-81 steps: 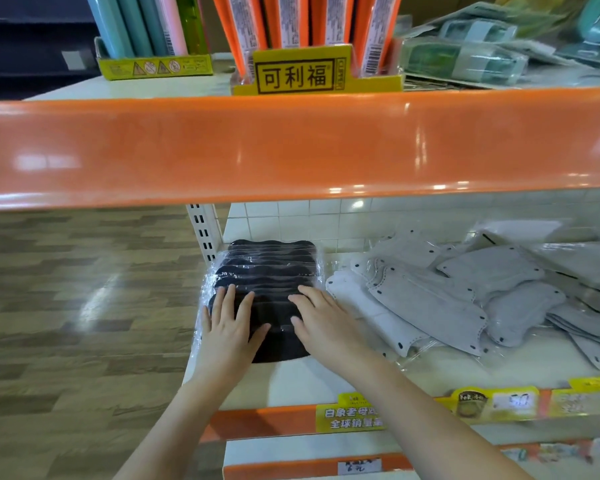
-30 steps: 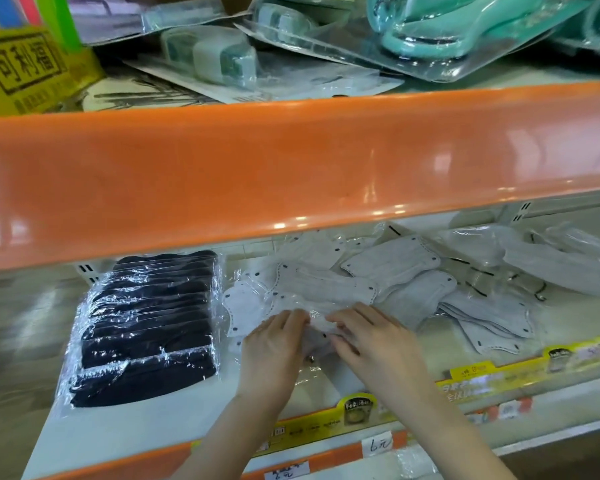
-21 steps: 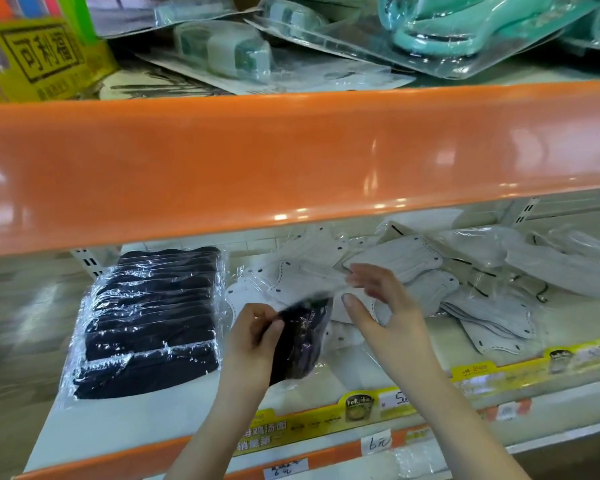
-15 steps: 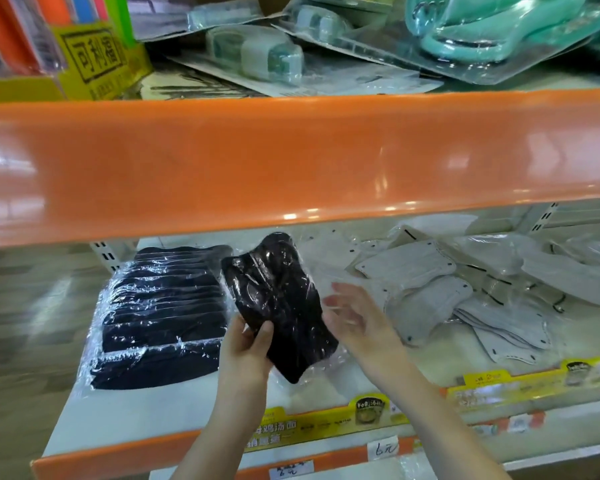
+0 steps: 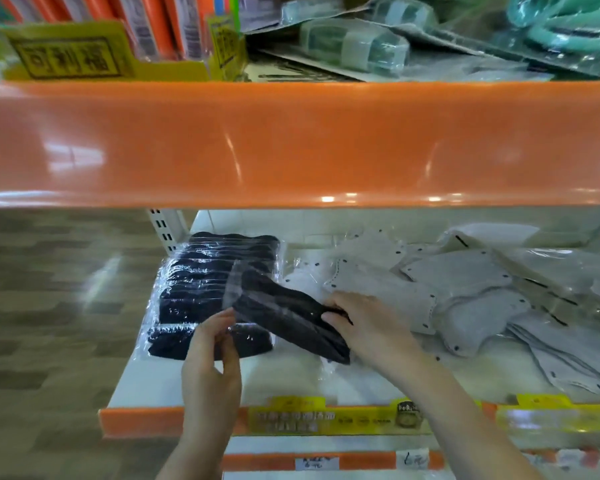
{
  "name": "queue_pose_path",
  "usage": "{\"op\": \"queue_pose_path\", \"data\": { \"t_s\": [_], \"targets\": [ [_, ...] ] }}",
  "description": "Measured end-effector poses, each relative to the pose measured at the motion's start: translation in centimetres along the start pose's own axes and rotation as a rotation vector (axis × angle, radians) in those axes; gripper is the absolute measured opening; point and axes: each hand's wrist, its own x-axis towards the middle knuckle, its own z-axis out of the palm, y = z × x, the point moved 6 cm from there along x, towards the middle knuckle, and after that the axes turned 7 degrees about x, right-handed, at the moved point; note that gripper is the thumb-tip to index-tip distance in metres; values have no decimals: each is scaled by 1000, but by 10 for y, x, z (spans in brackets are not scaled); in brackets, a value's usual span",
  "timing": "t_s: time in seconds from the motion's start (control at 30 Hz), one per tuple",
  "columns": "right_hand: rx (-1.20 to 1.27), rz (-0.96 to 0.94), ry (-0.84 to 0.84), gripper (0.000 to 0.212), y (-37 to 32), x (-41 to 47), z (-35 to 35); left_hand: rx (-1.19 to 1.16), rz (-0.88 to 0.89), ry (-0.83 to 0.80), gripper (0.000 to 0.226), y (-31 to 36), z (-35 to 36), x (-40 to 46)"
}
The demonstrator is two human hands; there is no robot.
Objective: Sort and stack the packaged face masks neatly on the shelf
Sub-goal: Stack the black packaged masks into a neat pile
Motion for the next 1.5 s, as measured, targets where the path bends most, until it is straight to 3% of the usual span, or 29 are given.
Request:
{"op": "queue_pose_path", "data": {
  "t_s": [0.07,0.23,0.4,0.5,0.67,0.83,1.03,1.13,1.5],
  "targets": [
    [-30,-45,-75,12,-14,8,11,140,157,-88,22,-2,-2,0],
    [-66,-163,-131,13,-47,33,43,442,311,-306,39,-22,5,-10],
    [-161,-345,-33,18,-71,56,76,732,174,-465,61,-64,8,-16],
    [-334,-464,137,14,-77,61,94,834,92,-522,74,-74,3,-17],
    [-385,-509,359,38,-80,56,113,899,24,-573,82,-84,1,-16],
    [-393,-451,293,57,-76,42,132,904,10,-604,87,-90,6,-14],
    [-335,-415,236,48,-66,30,141,923,60,-601,87,-93,8,-6],
    [-358,-395,233,50,-64,28,143,940,82,-621,69,-95,9,-4],
    [-376,-336,220,54,-62,38,150,999,175,-599,64,-98,15,15]
  ]
}}
